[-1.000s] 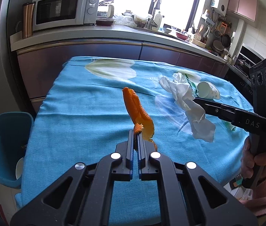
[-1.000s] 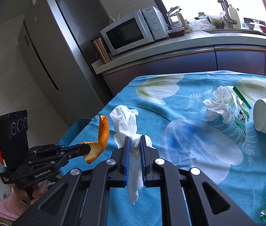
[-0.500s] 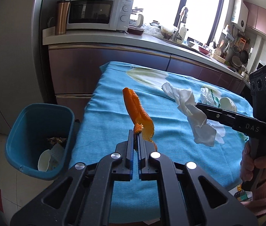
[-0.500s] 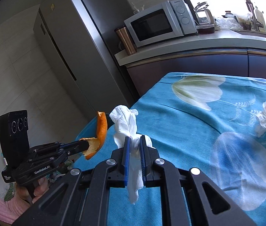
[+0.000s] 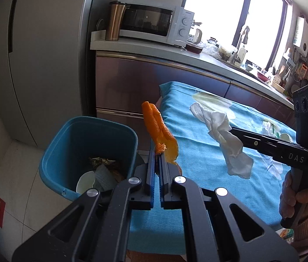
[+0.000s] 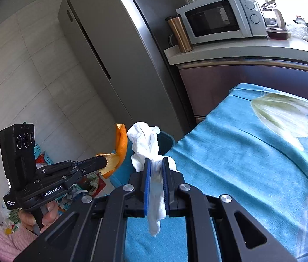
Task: Collect trash
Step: 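Lift and carry the tissue and orange peel over the teal bin, then open both tools to drop the tissue and peel into the bin, then move both open tools back over the table, then grasp the crumpled white tissue with the left tool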
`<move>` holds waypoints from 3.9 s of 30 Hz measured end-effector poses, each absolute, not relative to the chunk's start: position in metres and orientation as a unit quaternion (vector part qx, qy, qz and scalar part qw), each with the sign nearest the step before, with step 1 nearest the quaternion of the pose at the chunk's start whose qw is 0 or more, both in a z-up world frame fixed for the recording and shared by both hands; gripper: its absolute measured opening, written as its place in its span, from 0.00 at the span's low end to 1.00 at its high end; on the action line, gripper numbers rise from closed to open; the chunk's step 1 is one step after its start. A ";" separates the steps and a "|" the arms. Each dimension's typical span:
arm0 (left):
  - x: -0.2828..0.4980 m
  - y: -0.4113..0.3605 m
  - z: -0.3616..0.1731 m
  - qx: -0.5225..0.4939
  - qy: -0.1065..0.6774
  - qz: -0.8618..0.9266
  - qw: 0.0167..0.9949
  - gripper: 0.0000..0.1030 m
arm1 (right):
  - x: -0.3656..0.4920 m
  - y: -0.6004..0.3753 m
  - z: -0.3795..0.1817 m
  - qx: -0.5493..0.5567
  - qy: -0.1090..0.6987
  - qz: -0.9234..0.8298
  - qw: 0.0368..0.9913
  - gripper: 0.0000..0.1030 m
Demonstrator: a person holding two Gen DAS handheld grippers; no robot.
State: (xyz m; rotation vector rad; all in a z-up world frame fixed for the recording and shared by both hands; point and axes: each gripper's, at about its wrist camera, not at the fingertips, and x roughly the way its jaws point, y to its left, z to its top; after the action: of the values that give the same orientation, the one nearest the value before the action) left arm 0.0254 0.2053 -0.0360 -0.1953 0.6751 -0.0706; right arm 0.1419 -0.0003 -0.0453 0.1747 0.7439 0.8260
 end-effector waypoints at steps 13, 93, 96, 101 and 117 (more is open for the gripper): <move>0.030 0.242 -0.047 -0.110 0.339 0.016 0.934 0.04 | 0.164 0.067 -0.045 0.062 0.365 0.433 0.822 0.09; 0.095 0.012 -0.043 -0.019 0.315 -0.215 0.924 0.68 | 0.116 -0.190 -0.051 0.114 0.332 0.155 0.923 0.43; 0.109 -0.016 -0.044 -0.005 0.322 -0.239 0.916 0.67 | 0.111 -0.216 -0.053 0.117 0.326 0.123 0.930 0.47; 0.133 -0.063 -0.047 0.014 0.335 -0.273 0.902 0.65 | 0.113 -0.245 -0.062 0.121 0.325 0.087 0.934 0.51; 0.211 -0.156 -0.076 0.029 0.401 -0.318 0.859 0.49 | 0.137 -0.268 -0.084 0.118 0.349 0.053 0.928 0.51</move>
State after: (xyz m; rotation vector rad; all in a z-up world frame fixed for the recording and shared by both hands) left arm 0.2113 -0.1556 -0.0758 0.0612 0.8426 -0.6667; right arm 0.1367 -0.2677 -0.0837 0.2422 0.7142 0.1085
